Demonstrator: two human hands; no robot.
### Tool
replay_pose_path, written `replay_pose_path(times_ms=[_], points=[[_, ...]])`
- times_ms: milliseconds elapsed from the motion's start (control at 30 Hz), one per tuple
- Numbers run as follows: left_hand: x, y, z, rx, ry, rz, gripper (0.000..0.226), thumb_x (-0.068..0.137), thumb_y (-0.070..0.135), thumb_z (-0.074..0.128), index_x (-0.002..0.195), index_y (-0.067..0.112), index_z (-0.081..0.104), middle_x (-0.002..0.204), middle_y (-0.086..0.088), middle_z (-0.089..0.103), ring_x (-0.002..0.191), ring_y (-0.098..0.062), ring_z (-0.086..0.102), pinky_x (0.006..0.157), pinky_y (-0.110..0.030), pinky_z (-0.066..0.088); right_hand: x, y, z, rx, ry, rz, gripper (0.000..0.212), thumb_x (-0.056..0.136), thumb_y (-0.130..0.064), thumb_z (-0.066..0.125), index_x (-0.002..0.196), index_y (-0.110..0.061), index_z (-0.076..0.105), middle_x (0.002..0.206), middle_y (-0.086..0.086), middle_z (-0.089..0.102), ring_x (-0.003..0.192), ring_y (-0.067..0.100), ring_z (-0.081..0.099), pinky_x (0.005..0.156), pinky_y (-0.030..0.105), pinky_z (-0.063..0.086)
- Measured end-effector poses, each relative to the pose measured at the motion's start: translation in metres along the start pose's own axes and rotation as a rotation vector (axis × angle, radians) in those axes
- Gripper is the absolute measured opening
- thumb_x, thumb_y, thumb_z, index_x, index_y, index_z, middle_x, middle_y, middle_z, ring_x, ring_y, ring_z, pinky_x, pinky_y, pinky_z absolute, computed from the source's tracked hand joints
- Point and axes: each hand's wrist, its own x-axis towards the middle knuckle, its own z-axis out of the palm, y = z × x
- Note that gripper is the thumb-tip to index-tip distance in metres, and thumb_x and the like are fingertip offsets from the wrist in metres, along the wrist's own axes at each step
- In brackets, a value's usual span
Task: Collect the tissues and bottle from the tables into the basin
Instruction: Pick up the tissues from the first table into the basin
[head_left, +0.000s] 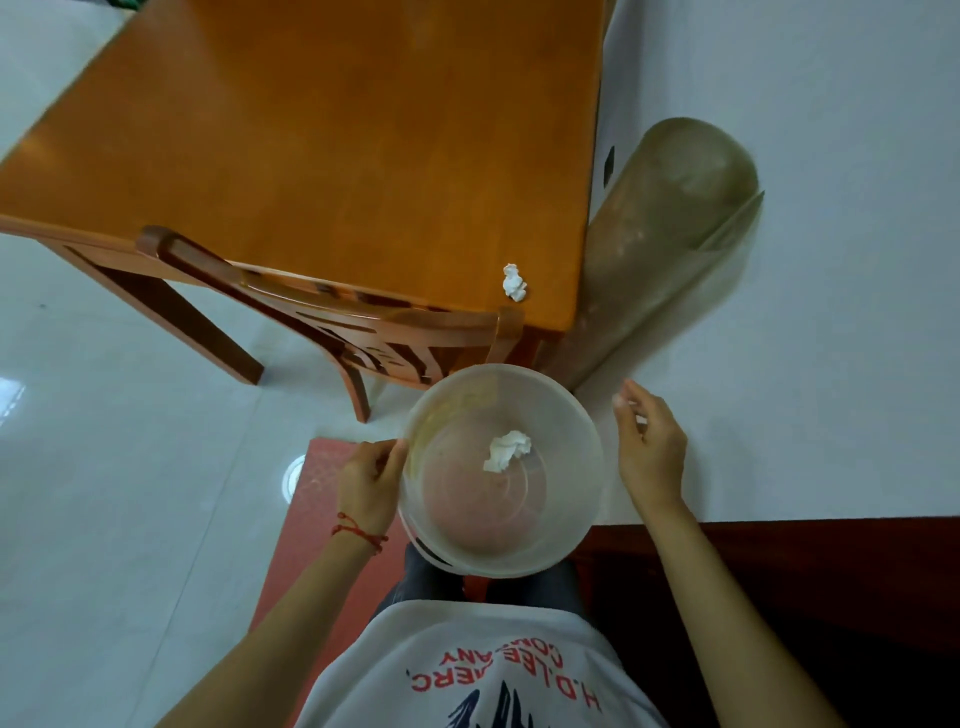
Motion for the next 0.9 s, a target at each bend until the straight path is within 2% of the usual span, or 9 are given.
replay_pose_path(times_ms=[133, 233, 300, 433, 533, 633, 700, 800, 900], points=[[0.002, 0.002, -0.002, -0.028, 0.041, -0.027, 0.025, 0.088, 0.018, 0.05, 0.09, 0.001, 0.068, 0.076, -0.012, 0.061, 0.065, -0.017, 0.05, 0.063, -0.027, 0.04, 0.025, -0.013, 0.01, 0.04, 0.011, -0.023, 0.034, 0.092, -0.022, 0.048, 0.125, -0.011, 0.052, 0.117, 0.009, 0.059, 0.095, 0.006, 0.051, 0.075, 0.005, 0.036], [0.002, 0.005, -0.002, -0.054, 0.073, -0.07, 0.025, 0.088, 0.016, 0.049, 0.09, 0.0, 0.068, 0.078, -0.008, 0.06, 0.063, -0.011, 0.048, 0.061, -0.016, 0.037, 0.049, -0.019, 0.02, 0.05, -0.034, -0.067, 0.034, 0.093, -0.023, 0.048, 0.124, -0.012, 0.052, 0.119, 0.01, 0.06, 0.096, 0.007, 0.052, 0.076, 0.006, 0.037], [0.002, 0.01, -0.002, -0.053, 0.099, -0.081, 0.025, 0.088, 0.014, 0.049, 0.086, -0.003, 0.067, 0.075, -0.008, 0.058, 0.061, -0.009, 0.046, 0.06, -0.013, 0.035, 0.067, -0.023, 0.028, 0.03, -0.084, -0.094, 0.035, 0.093, -0.025, 0.048, 0.125, -0.012, 0.052, 0.12, 0.011, 0.059, 0.097, 0.007, 0.052, 0.077, 0.011, 0.039], [0.001, 0.018, 0.001, -0.041, 0.142, -0.076, 0.026, 0.088, 0.011, 0.05, 0.08, -0.007, 0.068, 0.068, -0.007, 0.055, 0.056, -0.003, 0.043, 0.057, -0.015, 0.034, 0.105, -0.032, 0.047, -0.004, -0.177, -0.148, 0.037, 0.092, -0.026, 0.048, 0.126, -0.012, 0.05, 0.124, 0.011, 0.056, 0.1, 0.01, 0.052, 0.078, 0.016, 0.04], [0.001, 0.019, 0.005, -0.019, 0.165, -0.085, 0.025, 0.087, 0.009, 0.05, 0.082, -0.007, 0.068, 0.07, -0.008, 0.055, 0.056, -0.003, 0.042, 0.057, -0.015, 0.034, 0.133, -0.037, 0.069, -0.009, -0.269, -0.168, 0.039, 0.092, -0.027, 0.05, 0.129, -0.015, 0.047, 0.13, 0.009, 0.053, 0.106, 0.012, 0.051, 0.086, 0.026, 0.045], [0.002, 0.014, 0.009, -0.006, 0.185, -0.111, 0.022, 0.087, 0.01, 0.052, 0.083, -0.005, 0.069, 0.071, -0.008, 0.057, 0.057, -0.007, 0.044, 0.058, -0.016, 0.035, 0.155, -0.037, 0.092, -0.041, -0.375, -0.223, 0.04, 0.09, -0.026, 0.052, 0.129, -0.019, 0.047, 0.134, 0.005, 0.051, 0.12, 0.017, 0.047, 0.098, 0.037, 0.045], [0.001, 0.01, 0.011, -0.008, 0.204, -0.14, 0.021, 0.086, 0.012, 0.053, 0.089, -0.001, 0.069, 0.077, -0.011, 0.063, 0.063, -0.016, 0.051, 0.059, -0.021, 0.038, 0.167, -0.036, 0.105, -0.079, -0.418, -0.291, 0.041, 0.09, -0.023, 0.053, 0.129, -0.019, 0.046, 0.137, 0.005, 0.048, 0.126, 0.019, 0.042, 0.104, 0.043, 0.04], [0.001, 0.002, 0.015, -0.011, 0.216, -0.162, 0.02, 0.085, 0.013, 0.055, 0.094, 0.001, 0.068, 0.087, -0.019, 0.069, 0.076, -0.022, 0.056, 0.071, -0.029, 0.041, 0.178, -0.035, 0.121, -0.208, -0.505, -0.365, 0.043, 0.09, -0.022, 0.052, 0.132, -0.023, 0.043, 0.145, 0.002, 0.038, 0.132, 0.021, 0.031, 0.106, 0.04, 0.03], [0.0, -0.002, 0.017, -0.009, 0.211, -0.164, 0.02, 0.086, 0.015, 0.055, 0.095, 0.002, 0.068, 0.089, -0.02, 0.069, 0.076, -0.023, 0.057, 0.072, -0.031, 0.044, 0.181, -0.031, 0.13, -0.339, -0.539, -0.423, 0.041, 0.089, -0.02, 0.054, 0.13, -0.02, 0.047, 0.143, 0.003, 0.04, 0.131, 0.022, 0.032, 0.104, 0.039, 0.033]])
